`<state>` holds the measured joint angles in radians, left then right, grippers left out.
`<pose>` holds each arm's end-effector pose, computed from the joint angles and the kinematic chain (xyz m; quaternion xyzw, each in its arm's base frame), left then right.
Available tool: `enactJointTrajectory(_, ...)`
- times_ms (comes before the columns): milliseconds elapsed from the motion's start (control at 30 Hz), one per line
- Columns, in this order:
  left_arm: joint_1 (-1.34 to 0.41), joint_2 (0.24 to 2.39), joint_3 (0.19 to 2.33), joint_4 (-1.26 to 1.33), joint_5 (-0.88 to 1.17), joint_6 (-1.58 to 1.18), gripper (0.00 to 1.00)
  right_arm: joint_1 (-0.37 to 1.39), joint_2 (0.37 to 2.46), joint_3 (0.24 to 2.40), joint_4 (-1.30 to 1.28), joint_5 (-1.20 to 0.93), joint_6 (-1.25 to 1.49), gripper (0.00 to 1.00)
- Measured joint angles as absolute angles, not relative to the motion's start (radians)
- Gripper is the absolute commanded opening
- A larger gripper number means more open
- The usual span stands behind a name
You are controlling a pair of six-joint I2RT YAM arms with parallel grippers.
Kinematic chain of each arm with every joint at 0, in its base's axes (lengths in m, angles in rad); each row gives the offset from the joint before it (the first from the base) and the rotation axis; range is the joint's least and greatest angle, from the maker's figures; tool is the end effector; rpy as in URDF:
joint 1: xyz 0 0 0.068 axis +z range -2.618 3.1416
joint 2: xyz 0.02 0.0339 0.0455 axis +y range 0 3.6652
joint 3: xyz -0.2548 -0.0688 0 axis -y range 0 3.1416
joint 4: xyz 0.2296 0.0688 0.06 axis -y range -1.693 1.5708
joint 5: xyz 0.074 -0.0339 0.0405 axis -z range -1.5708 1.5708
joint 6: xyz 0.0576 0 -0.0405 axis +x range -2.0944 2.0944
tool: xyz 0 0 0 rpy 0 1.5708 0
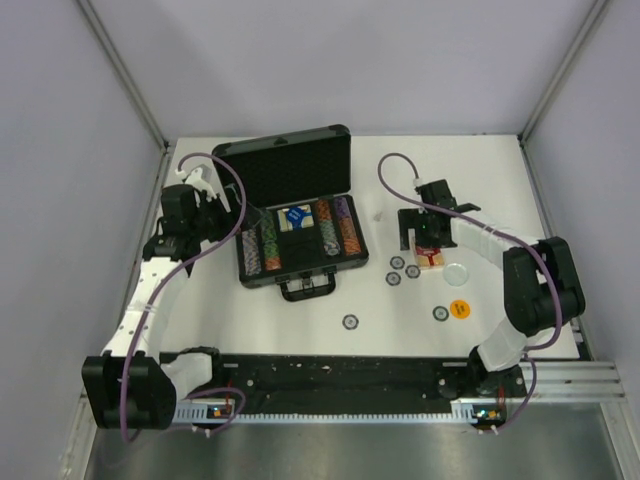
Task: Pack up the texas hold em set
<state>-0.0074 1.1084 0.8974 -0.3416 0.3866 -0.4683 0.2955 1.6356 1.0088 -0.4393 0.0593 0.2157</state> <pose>0.2516 -0.0236 0.2853 -0.1046 0.8557 -0.2757 0.4253 0.3083 0.0903 0.1666 -0.0312 0.9674 0.0353 0.2487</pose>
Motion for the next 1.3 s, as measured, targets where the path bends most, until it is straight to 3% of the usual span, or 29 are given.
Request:
enactJointTrajectory(500, -0.008, 1.103, 0.894, -0.335, 0.405, -0.469, 0.97, 0.296, 1.636, 0.999, -0.408, 0.124, 0.164, 0.95)
enactJointTrajectory(833, -0.008, 1.104, 0.894, -0.335, 0.413, -0.469, 0.97, 0.296, 1.506, 0.933, -0.324, 0.225, 0.165, 0.96)
enactJointTrajectory(1300, -0.009, 1.122, 0.895, -0.332, 0.432, -0.474, 0.96, 0.289, 1.650, 0.937, -0.348, 0.207, 0.160, 0.93)
